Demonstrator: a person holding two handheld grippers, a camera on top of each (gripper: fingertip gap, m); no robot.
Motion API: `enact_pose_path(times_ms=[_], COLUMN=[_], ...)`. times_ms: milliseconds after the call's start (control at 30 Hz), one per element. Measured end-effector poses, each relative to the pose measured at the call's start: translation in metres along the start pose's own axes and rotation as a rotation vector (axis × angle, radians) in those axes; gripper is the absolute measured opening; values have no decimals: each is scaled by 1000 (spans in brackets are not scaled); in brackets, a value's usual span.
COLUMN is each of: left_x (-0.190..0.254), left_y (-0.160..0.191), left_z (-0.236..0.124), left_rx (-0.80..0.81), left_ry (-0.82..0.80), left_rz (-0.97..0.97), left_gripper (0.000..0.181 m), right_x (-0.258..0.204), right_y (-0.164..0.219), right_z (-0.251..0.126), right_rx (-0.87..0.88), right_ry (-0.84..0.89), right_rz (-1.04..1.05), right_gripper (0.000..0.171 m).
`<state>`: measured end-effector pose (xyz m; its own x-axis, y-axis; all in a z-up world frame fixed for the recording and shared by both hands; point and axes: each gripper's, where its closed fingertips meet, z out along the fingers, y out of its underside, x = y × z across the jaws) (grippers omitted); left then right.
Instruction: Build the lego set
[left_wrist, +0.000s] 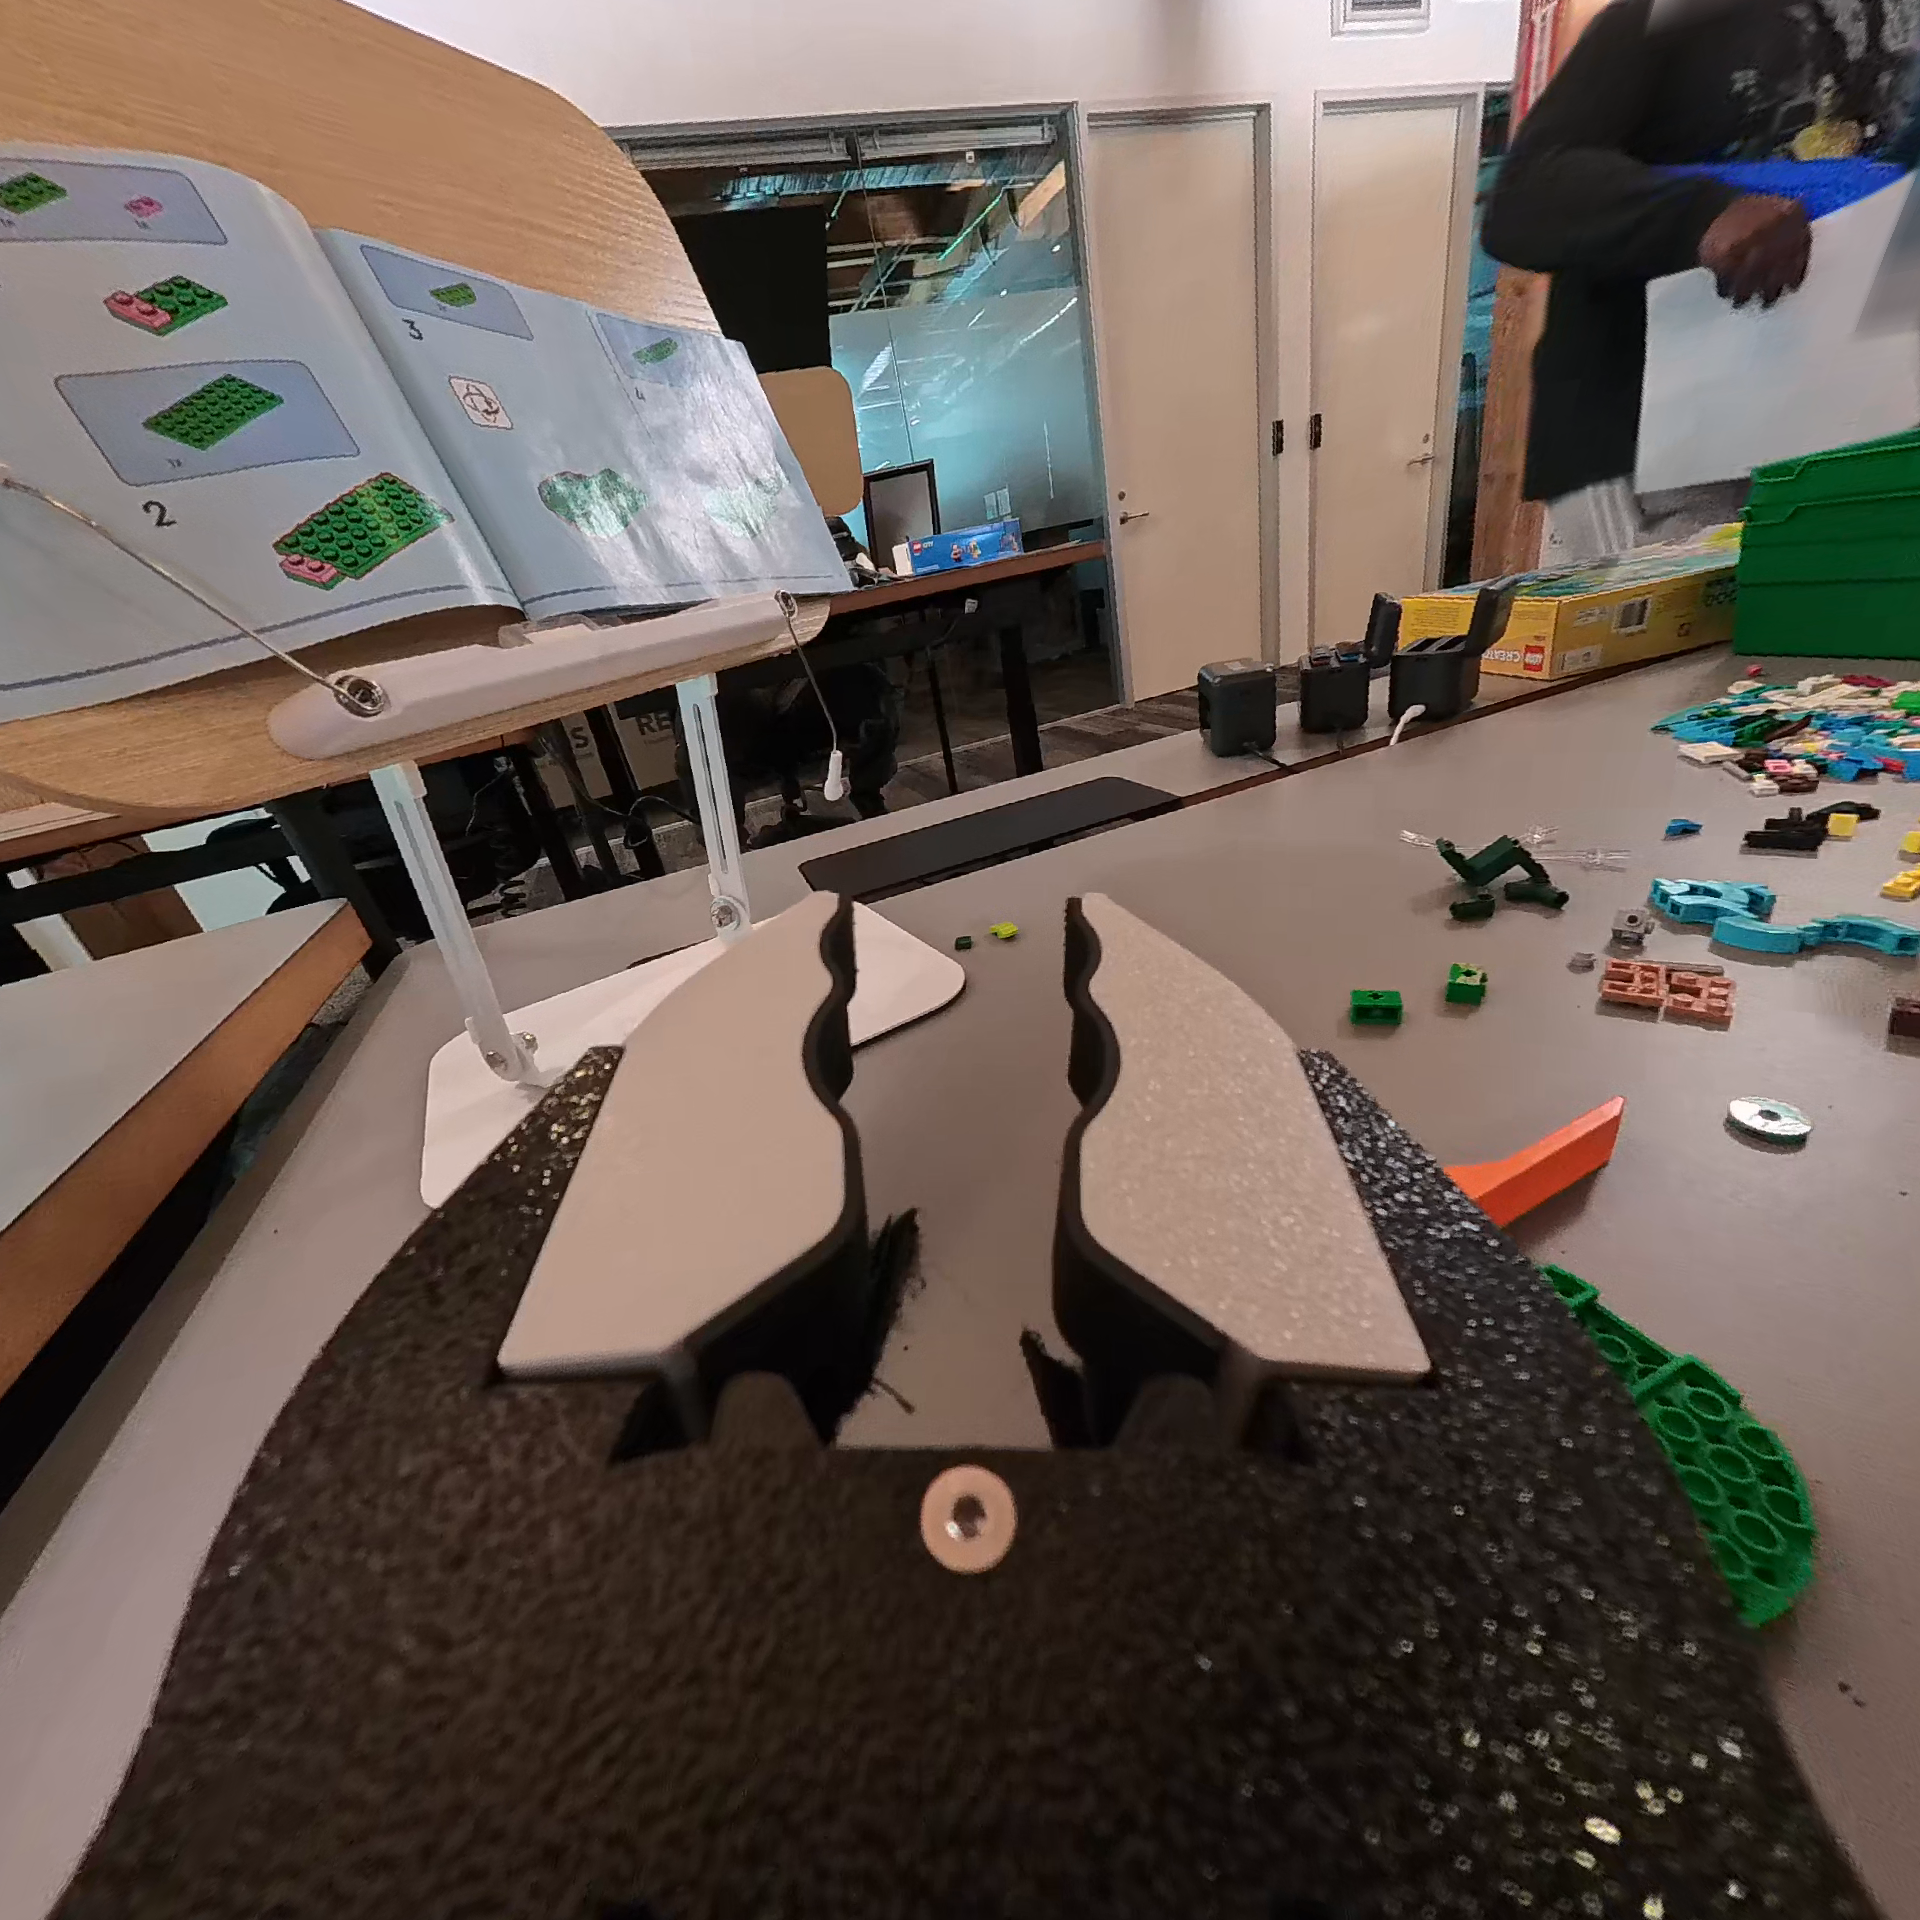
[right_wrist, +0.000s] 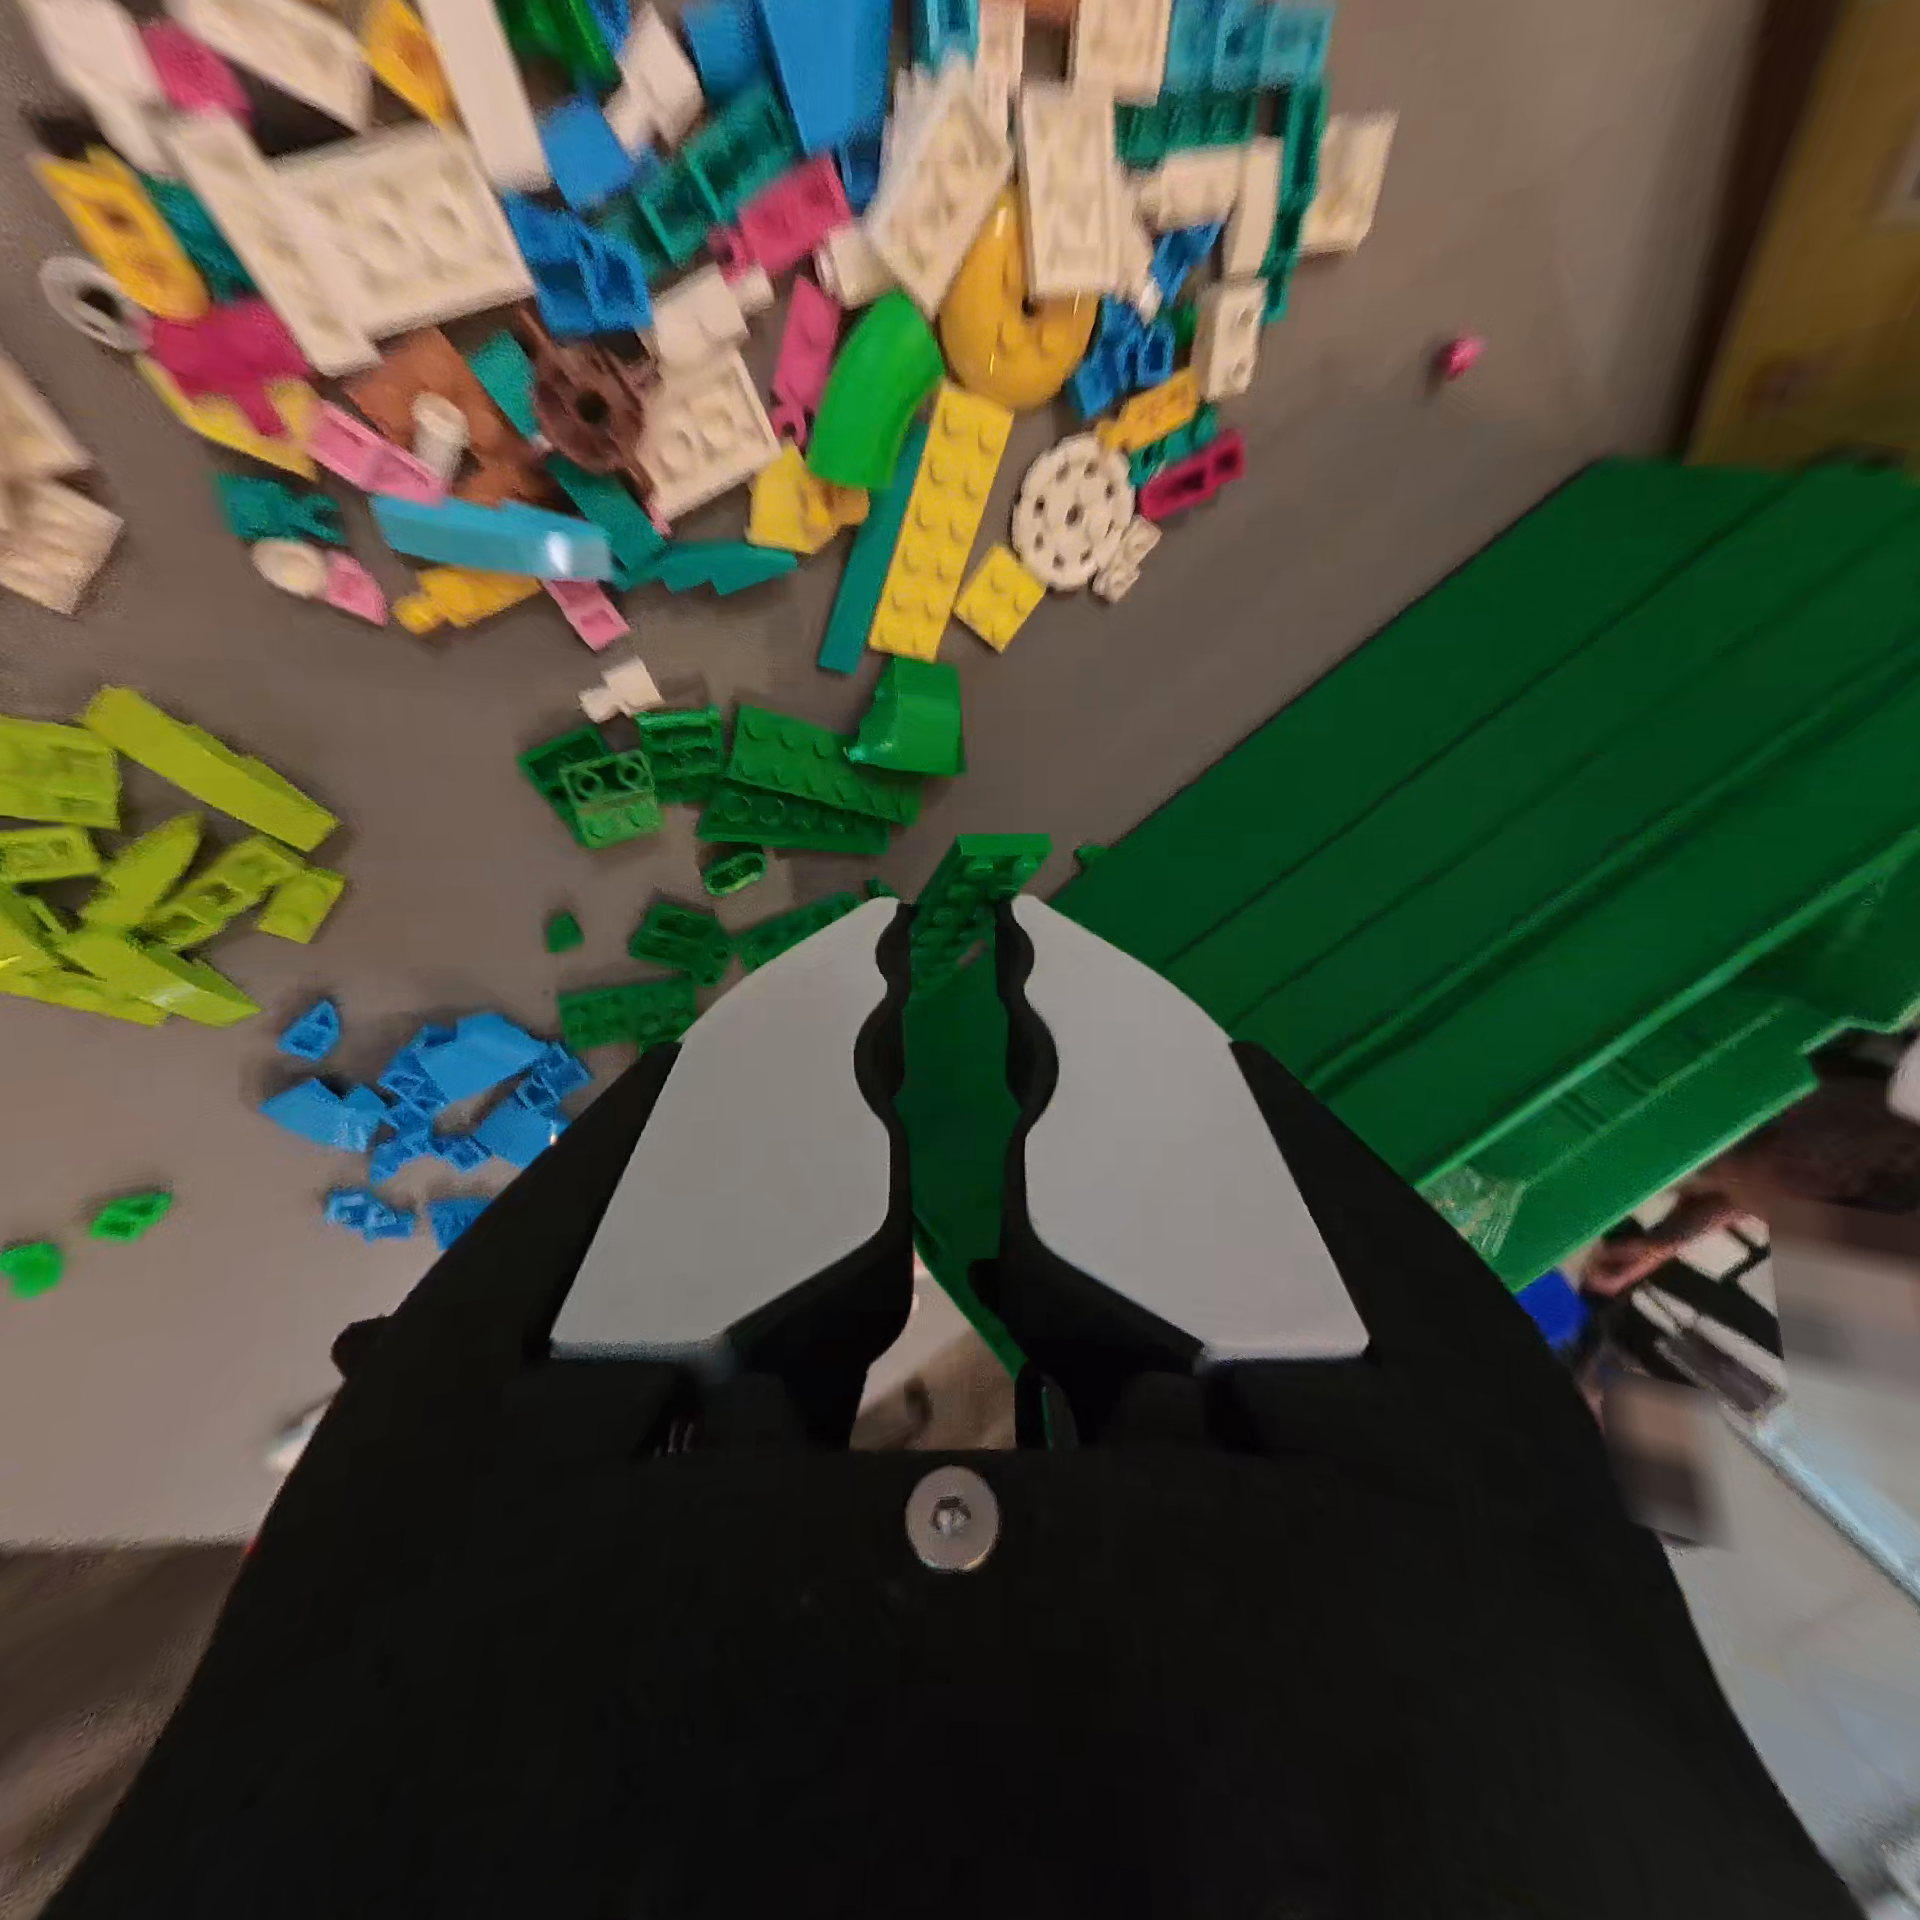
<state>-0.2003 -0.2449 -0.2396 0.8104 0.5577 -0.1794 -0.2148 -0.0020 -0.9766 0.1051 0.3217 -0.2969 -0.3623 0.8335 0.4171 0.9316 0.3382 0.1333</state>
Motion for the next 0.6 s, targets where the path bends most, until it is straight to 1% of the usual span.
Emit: enact_pose_path(times_ms=[100,200,300,367,400,467,533,600], left_x=[3,16,52,78,88,109,127,140], left_y=[0,-5,-20,-34,-39,-45,-45,-41], left_z=[0,0,-1,-5,-7,-11,-16,-20], left_rx=[-4,6,28,49,58,60,40,6], left_ry=[16,83,254,364,394,456,529,607], left_rz=[5,22,-18,-30,-20,20,35,11], left_gripper=[38,41,50,57,61,64,68,72], right_x=[-17,-56,-115,-156,-173,-210,-246,-274], right_y=[-30,-79,-136,-170,-185,-215,-244,-271], right_z=[-34,-85,-149,-188,-204,-234,-255,-272], right_rx=[311,687,1077,1288,1371,1508,1582,1637], right_ry=[55,47,-34,-124,-165,-275,-375,-446], right_rz=[38,52,4,-28,-32,-65,-116,-161], right_gripper=[14,13,13,13,14,13,13,13])
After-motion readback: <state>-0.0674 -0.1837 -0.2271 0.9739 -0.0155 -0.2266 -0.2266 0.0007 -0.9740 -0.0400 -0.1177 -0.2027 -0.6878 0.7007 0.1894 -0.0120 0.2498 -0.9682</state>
